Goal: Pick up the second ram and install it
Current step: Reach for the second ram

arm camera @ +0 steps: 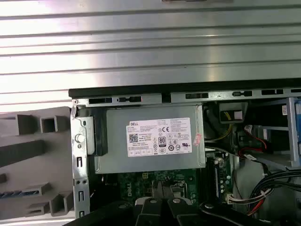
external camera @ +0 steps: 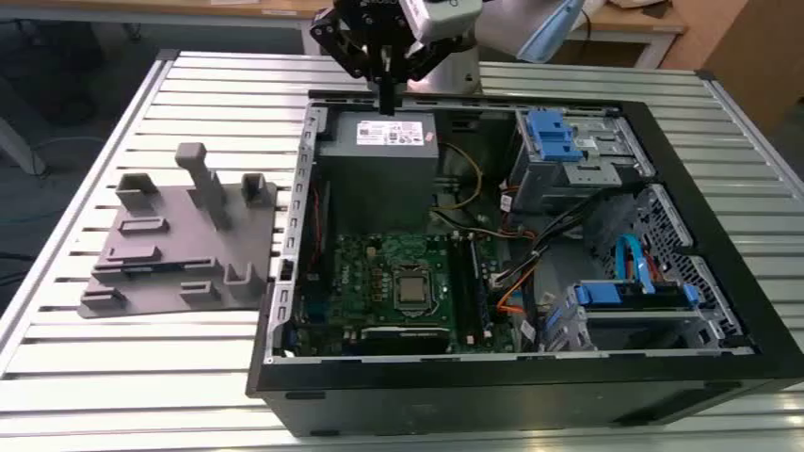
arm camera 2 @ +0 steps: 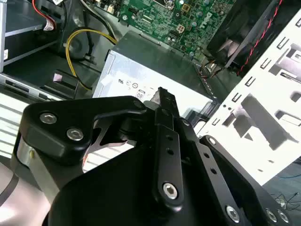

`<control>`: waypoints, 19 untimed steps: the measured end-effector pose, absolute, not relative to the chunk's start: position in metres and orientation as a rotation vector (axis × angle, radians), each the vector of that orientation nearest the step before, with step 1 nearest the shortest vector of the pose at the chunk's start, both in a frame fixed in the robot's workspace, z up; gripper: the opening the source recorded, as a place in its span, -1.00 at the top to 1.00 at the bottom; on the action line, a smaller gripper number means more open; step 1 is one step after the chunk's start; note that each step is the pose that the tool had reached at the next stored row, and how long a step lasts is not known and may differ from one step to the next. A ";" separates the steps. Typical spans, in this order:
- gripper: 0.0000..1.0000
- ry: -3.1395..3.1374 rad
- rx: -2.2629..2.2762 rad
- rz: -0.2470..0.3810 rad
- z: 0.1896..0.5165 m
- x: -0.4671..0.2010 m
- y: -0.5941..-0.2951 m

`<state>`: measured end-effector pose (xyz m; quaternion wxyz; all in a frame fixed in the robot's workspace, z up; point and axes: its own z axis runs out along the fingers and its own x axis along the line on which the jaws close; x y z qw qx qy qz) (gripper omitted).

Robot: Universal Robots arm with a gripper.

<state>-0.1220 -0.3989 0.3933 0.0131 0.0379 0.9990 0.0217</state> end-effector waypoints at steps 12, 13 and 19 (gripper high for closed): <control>0.85 3.111 0.118 0.068 0.393 -0.155 -0.399; 0.85 3.111 0.118 0.068 0.393 -0.160 -0.399; 0.85 3.111 0.118 0.068 0.393 -0.186 -0.399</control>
